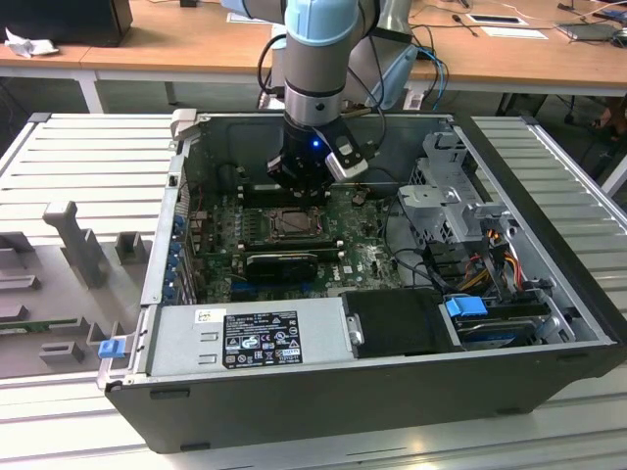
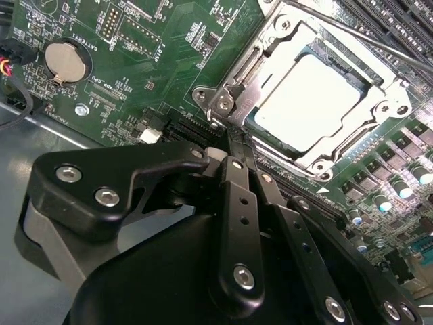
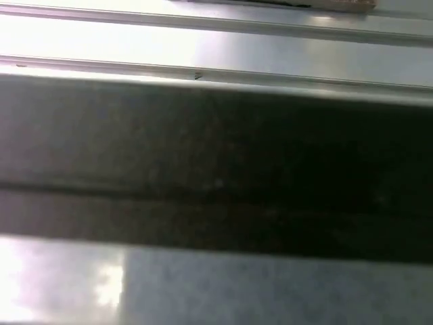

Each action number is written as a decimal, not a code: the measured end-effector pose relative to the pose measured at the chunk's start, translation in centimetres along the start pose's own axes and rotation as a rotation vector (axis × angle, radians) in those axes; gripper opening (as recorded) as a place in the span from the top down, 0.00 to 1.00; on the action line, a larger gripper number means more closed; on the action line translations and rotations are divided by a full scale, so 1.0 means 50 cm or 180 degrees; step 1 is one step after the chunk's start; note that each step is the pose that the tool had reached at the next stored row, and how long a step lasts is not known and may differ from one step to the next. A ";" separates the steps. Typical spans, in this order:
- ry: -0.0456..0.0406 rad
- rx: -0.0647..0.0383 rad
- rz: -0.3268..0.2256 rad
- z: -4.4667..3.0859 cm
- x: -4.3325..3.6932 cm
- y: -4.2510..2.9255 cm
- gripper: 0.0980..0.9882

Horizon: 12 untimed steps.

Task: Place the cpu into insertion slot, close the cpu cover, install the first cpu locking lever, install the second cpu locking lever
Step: 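Install the first cpu locking lever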

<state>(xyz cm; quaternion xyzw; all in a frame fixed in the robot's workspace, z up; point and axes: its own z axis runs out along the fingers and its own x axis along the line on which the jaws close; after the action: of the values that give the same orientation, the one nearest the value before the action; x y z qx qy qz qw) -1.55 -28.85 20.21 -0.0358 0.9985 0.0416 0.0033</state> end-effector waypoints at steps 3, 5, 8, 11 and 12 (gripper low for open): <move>-0.0001 -0.0012 0.0000 0.001 0.000 0.000 0.99; -0.0001 -0.0013 0.0000 -0.001 0.000 0.000 0.99; -0.0001 -0.0013 0.0000 -0.024 0.000 0.002 0.99; 0.0001 -0.0015 -0.0001 -0.041 -0.001 0.002 0.99; 0.0004 -0.0014 0.0000 -0.041 0.000 0.000 0.99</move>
<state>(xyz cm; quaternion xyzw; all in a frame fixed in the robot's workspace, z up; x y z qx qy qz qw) -1.54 -29.03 22.26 -0.0359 0.9984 0.0437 0.0026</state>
